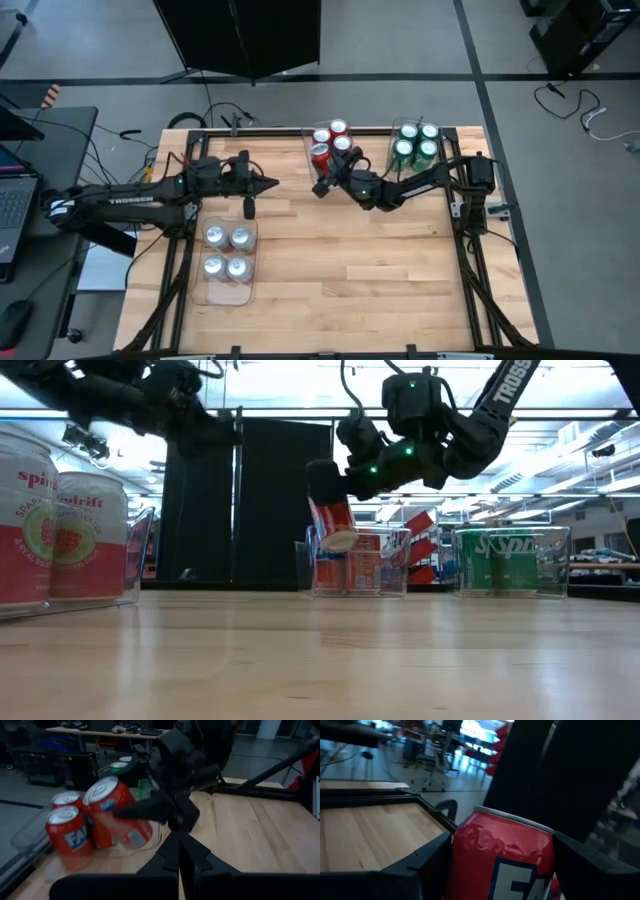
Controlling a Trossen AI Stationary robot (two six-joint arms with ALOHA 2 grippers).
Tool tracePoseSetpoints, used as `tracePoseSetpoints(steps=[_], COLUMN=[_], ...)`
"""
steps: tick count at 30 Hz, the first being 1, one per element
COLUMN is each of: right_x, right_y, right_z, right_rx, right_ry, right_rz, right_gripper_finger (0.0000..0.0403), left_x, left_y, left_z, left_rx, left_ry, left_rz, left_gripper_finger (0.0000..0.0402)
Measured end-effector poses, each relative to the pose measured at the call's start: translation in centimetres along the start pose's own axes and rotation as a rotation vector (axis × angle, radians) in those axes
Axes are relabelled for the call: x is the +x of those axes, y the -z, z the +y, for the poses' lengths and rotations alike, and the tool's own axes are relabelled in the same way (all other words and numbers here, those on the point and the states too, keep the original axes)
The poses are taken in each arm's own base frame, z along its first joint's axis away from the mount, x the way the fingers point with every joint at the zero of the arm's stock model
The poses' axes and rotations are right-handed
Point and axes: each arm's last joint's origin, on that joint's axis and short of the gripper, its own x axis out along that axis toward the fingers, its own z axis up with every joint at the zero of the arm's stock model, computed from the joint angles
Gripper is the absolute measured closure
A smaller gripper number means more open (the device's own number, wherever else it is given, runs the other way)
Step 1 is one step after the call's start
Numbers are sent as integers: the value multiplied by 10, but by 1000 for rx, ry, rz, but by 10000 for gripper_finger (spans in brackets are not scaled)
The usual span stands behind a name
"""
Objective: Sort soda cans
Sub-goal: Put the orange soda can into the top left transparent bin
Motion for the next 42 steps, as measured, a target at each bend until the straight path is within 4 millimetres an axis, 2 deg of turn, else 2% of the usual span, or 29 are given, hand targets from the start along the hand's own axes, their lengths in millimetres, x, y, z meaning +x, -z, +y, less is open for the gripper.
tracePoseSetpoints(steps=[4,8,12,15,21,26,31,37,42], right_x=[2,2,-2,-4,-5,-5,-5,-5,-5], right_y=[-3,-4,-6,-6,-7,-7,-8,-8,-8], right_z=[-1,0,4,6,7,8,8,8,8], right_rx=[-61,-120,-161,-176,-196,-196,-203,-205,-205], right_ry=[-71,-83,-97,-106,-113,-127,-130,-134,-134], right_rz=[-45,-63,-72,-77,-85,-91,-92,-92,-91], right_gripper_finger=[116,116,116,116,116,116,116,116,116], left_x=[20,43,58,68,91,106,122,134,134], left_y=[-17,-36,-64,-77,-97,-107,-106,-99,-100], left_z=[10,28,44,50,57,64,69,73,74], left_rx=[19,14,-6,14,-42,-132,-166,-181,-163], left_ry=[14,18,31,31,23,-6,-17,-46,-94], left_rz=[30,58,173,322,430,490,535,612,618], left_gripper_finger=[401,401,393,373,295,220,164,143,142])
